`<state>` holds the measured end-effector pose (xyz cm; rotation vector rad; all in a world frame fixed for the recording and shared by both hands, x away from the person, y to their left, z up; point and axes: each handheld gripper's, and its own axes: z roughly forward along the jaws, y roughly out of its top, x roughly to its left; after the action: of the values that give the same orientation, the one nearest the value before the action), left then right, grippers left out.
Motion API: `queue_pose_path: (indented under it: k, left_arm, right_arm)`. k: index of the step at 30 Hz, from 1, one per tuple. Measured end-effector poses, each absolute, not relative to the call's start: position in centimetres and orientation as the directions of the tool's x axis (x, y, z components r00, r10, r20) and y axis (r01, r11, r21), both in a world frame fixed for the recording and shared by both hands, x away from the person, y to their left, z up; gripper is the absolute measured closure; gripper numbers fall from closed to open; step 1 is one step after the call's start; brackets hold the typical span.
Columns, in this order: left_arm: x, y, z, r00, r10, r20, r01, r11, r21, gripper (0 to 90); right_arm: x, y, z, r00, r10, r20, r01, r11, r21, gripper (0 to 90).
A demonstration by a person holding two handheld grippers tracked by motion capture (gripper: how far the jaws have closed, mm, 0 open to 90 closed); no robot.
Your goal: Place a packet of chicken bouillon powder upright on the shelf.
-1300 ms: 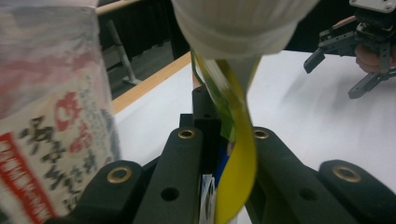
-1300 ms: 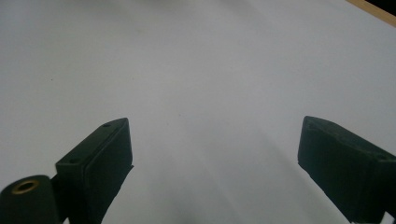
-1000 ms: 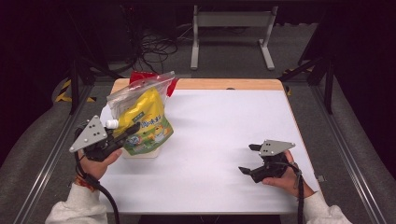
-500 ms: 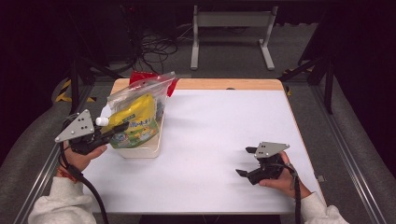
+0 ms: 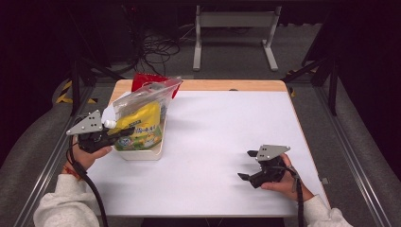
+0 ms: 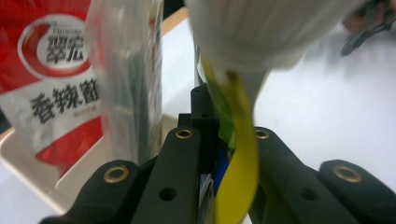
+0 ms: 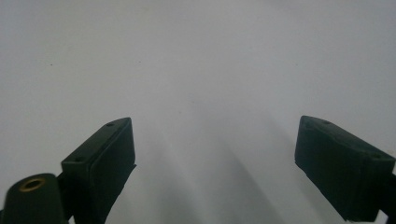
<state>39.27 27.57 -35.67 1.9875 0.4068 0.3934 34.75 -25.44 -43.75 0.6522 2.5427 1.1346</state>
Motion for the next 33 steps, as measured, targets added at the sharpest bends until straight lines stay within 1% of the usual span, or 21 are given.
queue_pose_path:
  k: [3, 7, 11, 19, 24, 26, 28, 29, 31, 33]
  left_arm:
    - [39.4, 28.0, -36.0, 0.884, 0.460, 0.082, 0.125, -0.401, 0.907, 88.0]
    - [39.5, 27.5, -37.3, 0.884, 0.460, 0.085, 0.143, -0.439, 0.887, 88.0]
    - [39.4, 27.8, -37.7, 0.880, 0.469, 0.075, 0.151, -0.424, 0.893, 87.9]
    - [39.3, 28.1, -38.6, 0.855, 0.514, 0.071, 0.188, -0.434, 0.881, 87.5]
    - [39.0, 28.1, -39.1, 0.841, 0.537, 0.067, 0.187, -0.405, 0.895, 85.8]
    - [38.9, 28.1, -39.1, 0.838, 0.543, 0.062, 0.191, -0.397, 0.898, 84.7]
    - [38.9, 28.2, -39.3, 0.824, 0.562, 0.066, 0.190, -0.385, 0.903, 79.5]
    - [38.9, 28.2, -39.5, 0.822, 0.568, 0.053, 0.193, -0.365, 0.911, 77.1]
    - [38.6, 28.1, -39.8, 0.810, 0.584, 0.061, 0.183, -0.350, 0.919, 76.6]
    - [38.2, 28.1, -39.8, 0.795, 0.604, 0.053, 0.179, -0.318, 0.931, 73.8]
  right_arm:
    - [34.7, -25.4, -43.8, -0.860, 0.506, -0.069, 0.288, 0.593, 0.752, 12.0]
    - [34.6, -25.3, -43.8, -0.862, 0.502, -0.069, 0.286, 0.596, 0.750, 12.1]
    - [34.6, -25.2, -43.8, -0.864, 0.499, -0.069, 0.285, 0.597, 0.750, 12.1]
    - [34.6, -25.1, -43.8, -0.865, 0.497, -0.068, 0.285, 0.597, 0.750, 12.2]
    - [34.6, -25.1, -43.8, -0.865, 0.497, -0.071, 0.284, 0.601, 0.747, 12.3]
    - [34.6, -25.1, -43.8, -0.865, 0.496, -0.070, 0.284, 0.601, 0.747, 12.2]
    - [34.6, -25.2, -43.8, -0.866, 0.495, -0.068, 0.284, 0.599, 0.748, 12.2]
    - [34.6, -25.2, -43.8, -0.865, 0.497, -0.070, 0.284, 0.601, 0.747, 12.2]
    - [34.6, -25.2, -43.8, -0.865, 0.496, -0.069, 0.285, 0.601, 0.747, 12.3]
    - [34.6, -25.2, -43.8, -0.866, 0.495, -0.071, 0.285, 0.604, 0.744, 13.0]
